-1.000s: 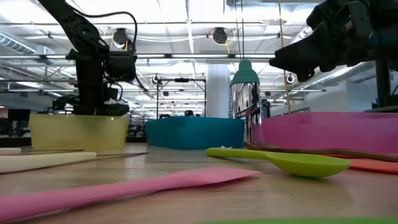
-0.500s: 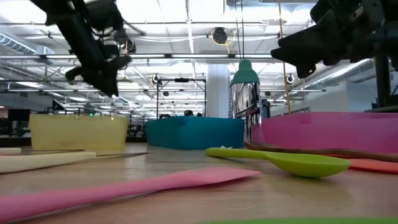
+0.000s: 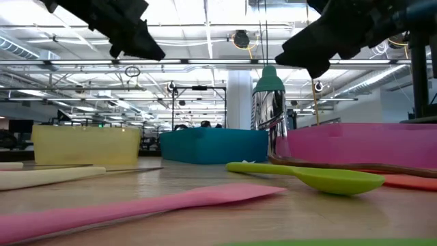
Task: Pick & Place Kitchen Items
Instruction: Put the brown serving spoon into the yellow bin
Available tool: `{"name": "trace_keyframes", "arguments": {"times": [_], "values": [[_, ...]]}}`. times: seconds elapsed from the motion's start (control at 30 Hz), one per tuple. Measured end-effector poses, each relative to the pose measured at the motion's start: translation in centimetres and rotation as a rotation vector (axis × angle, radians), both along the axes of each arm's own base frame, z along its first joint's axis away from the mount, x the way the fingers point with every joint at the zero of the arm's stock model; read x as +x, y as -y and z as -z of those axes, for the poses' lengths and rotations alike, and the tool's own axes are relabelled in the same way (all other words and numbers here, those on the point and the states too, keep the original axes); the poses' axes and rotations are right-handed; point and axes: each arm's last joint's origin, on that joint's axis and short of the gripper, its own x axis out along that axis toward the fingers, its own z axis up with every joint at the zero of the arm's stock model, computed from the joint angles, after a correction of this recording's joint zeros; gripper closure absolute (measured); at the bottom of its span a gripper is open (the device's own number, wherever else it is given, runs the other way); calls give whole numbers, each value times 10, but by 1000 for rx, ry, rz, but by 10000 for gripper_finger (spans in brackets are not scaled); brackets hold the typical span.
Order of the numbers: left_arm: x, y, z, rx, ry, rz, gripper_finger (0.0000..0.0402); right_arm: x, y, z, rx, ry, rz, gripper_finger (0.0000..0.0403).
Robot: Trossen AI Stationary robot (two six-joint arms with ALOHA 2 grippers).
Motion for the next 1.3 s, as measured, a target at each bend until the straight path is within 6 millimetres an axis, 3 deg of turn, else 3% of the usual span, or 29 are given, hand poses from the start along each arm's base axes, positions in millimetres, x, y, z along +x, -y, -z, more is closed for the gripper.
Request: {"name": "trace_keyframes", "arguments": {"times": [0.13, 0.4, 0.67, 0.97, 1.3], "values": [[3, 7, 1, 2, 1, 34, 305, 2, -9, 0, -9, -94, 56, 252], [4, 14, 1, -3, 0, 64, 305, -16, -22, 15, 36, -275, 220, 252], [4, 15, 2, 2, -3, 69, 305, -30, -22, 32, 76, -445, 323, 252], [4, 15, 2, 2, -5, 69, 305, -25, -25, 56, 68, -543, 350, 252], [3, 15, 2, 1, -10, 68, 305, -25, -32, 65, 71, -560, 357, 252]]}}
